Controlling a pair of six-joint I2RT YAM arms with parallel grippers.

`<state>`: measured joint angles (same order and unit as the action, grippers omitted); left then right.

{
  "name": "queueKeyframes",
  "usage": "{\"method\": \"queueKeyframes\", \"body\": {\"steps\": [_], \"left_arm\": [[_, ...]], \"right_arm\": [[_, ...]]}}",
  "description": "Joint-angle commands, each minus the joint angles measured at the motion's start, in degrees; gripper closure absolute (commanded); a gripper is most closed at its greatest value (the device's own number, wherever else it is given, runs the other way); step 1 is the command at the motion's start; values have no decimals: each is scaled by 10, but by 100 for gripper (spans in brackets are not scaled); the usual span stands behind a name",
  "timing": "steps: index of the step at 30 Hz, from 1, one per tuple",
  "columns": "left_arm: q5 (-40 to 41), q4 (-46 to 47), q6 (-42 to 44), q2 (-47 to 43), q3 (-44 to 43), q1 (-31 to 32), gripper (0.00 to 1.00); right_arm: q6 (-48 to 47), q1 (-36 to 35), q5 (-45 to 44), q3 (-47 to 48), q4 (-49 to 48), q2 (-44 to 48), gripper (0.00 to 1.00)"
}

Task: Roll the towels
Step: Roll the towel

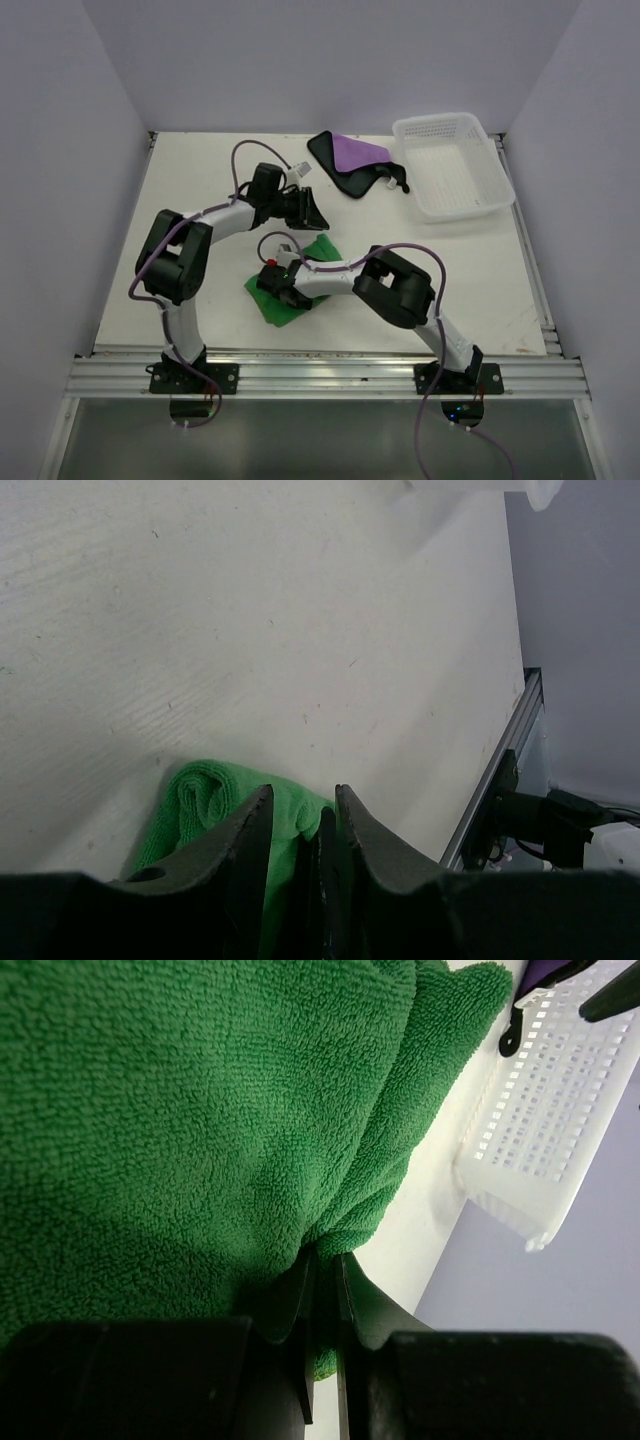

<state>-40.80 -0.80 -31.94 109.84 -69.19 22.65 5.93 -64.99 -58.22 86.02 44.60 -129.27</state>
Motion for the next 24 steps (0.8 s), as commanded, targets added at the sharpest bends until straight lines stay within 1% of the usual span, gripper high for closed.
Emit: {"method": "queueKeyframes", "body": {"steps": [1, 10, 19, 22, 23, 24], "left_arm": [[-22, 33, -8, 10, -9, 7, 66], [-24, 43, -2, 38, 23, 17, 67], [7, 54, -8, 76, 22, 16, 68], [29, 40, 2, 78, 24, 14, 68], [40, 35, 5, 78, 25, 14, 68], [45, 33, 7, 79, 25, 13, 69]], "right_arm": [[24, 7, 115, -5, -36, -49, 100], [23, 8, 128, -1, -36, -56, 100], [29, 8, 142, -8, -40, -49, 100], [38, 8, 143, -16, -45, -34, 91], [42, 8, 147, -26, -49, -28, 84], [48, 8, 147, -30, -57, -20, 81]]}}
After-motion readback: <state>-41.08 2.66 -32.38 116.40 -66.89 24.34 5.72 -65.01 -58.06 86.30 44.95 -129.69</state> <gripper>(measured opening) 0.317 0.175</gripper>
